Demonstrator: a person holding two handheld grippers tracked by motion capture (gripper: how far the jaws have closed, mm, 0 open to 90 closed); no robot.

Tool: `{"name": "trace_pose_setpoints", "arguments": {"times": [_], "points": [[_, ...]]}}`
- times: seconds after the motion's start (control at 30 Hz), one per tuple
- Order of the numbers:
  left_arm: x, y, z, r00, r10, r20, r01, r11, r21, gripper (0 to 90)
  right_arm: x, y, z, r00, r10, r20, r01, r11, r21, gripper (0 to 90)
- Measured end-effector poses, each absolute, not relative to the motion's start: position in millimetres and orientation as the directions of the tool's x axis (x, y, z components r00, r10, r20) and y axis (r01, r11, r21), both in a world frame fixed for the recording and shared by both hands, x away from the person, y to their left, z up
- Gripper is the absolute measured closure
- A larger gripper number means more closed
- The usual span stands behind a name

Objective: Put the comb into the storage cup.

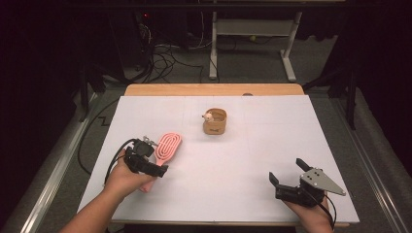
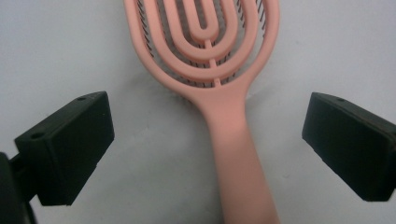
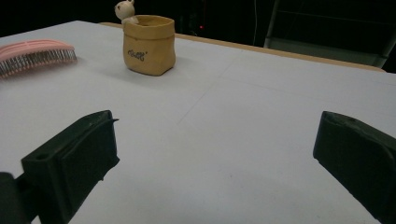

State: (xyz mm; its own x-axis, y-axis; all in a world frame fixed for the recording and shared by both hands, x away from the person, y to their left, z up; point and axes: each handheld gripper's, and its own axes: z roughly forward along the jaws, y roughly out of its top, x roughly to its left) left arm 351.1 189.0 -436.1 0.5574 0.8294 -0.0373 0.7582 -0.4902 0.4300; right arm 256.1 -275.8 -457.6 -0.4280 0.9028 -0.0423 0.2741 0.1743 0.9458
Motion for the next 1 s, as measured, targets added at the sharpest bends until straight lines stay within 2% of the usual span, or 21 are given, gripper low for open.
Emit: {"name": "trace_pose_setpoints", "arguments": {"times": [0.57, 1.0], "points": [[375, 175, -432, 0.566, 0.822, -0.063, 0.771, -0.502, 0.391, 2.5, 256, -275, -458, -0.428, 0.903, -0.047, 0.272, 0.178, 0.946, 0.4], [399, 166, -419, 0.551, 0.834, -0.042, 0.784, -0.499, 0.369, 2.1, 257, -275, -458, -0.431, 0.901, -0.049, 0.269, 0.18, 0.946, 0.4]]}}
